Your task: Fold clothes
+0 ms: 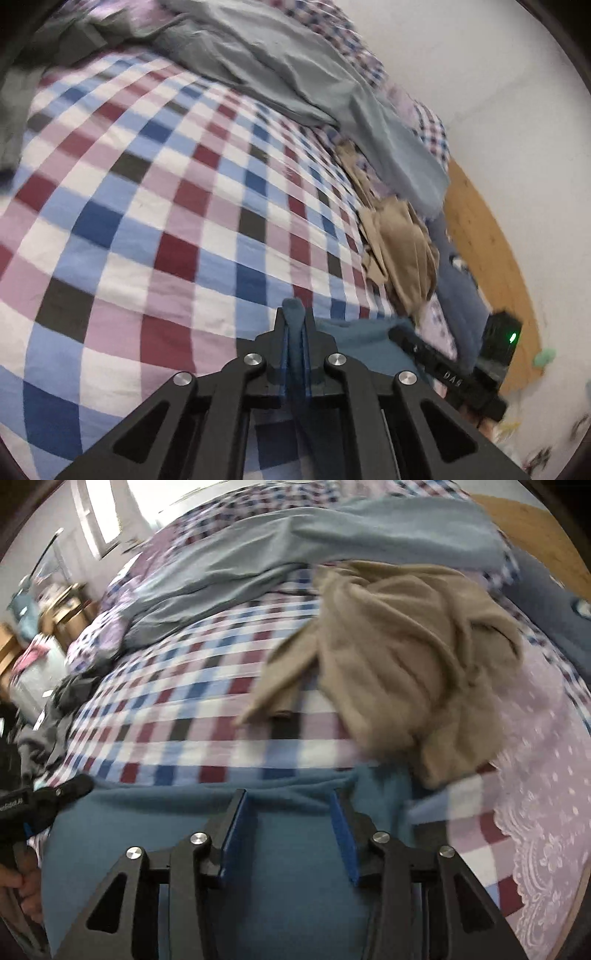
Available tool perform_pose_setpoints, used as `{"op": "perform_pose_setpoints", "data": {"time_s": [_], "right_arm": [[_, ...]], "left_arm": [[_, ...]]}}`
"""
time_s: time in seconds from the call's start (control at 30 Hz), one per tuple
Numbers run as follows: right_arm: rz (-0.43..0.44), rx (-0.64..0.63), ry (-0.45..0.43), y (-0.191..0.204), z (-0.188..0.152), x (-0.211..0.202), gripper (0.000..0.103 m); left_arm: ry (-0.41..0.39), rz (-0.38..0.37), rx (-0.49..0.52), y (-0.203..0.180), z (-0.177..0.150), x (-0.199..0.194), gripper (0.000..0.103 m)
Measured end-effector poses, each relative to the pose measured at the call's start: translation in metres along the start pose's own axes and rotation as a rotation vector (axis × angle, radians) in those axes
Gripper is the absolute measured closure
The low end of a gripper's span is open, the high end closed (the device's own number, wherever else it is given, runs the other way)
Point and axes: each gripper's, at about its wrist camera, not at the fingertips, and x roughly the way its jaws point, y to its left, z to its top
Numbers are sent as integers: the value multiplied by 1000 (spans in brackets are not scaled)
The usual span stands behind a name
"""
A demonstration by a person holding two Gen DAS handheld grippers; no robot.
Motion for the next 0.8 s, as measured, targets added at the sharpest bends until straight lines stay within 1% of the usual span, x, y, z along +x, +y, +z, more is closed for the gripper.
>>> {"op": "perform_pose_setpoints", "data": {"time_s": [0.1, 0.17, 0.23, 0.27, 0.33, 0.37, 0.4, 0.43, 0.47, 0.53, 0.57, 0.6, 0.63, 0.67, 0.73, 0.8], "right_arm": [[-29, -14, -13, 1, -4, -2, 59], [-35, -20, -19, 1, -6, -3, 59], [-35, -19, -22, 0, -5, -7, 59], [-35, -17, -23, -1, -4, -9, 58], [-51, -26, -26, 2, -4, -10, 58], [-62, -33, -30, 3, -4, -13, 57], [-72, -41, -36, 5, -4, -15, 56], [-83, -49, -41, 7, -4, -17, 52], [-88, -53, -52, 9, -4, -21, 50], [-85, -54, -80, 12, -2, -29, 47], [-75, -51, -96, 13, -1, -34, 44], [-66, -48, -112, 14, 0, -39, 42], [-55, -46, -127, 16, 1, -42, 37], [-45, -44, -141, 18, 3, -45, 34], [-23, -56, -149, 23, 5, -46, 32], [-25, -76, -127, 26, 5, -38, 32]], "left_arm": [[-30, 3, -22, 3, -3, 0, 97], [-25, -13, -43, 7, -2, 0, 95], [-19, -12, -48, 7, 1, 0, 94], [-38, 41, -24, 2, 2, -2, 92], [-95, 158, 35, -9, 4, -10, 79], [-135, 191, 56, -14, 5, -17, 63], [-176, 221, 76, -19, 5, -23, 51], [-210, 218, 91, -25, 5, -30, 48], [-229, 204, 111, -32, 5, -35, 48], [-231, 184, 188, -54, 2, -36, 46], [-228, 176, 233, -65, -1, -35, 40], [-226, 165, 273, -76, -5, -32, 26], [-223, 154, 313, -86, -9, -29, 21], [-219, 149, 341, -96, -13, -24, 20], [-197, 147, 390, -112, -21, -16, 20], [-162, 181, 469, -127, -29, -5, 20]]}}
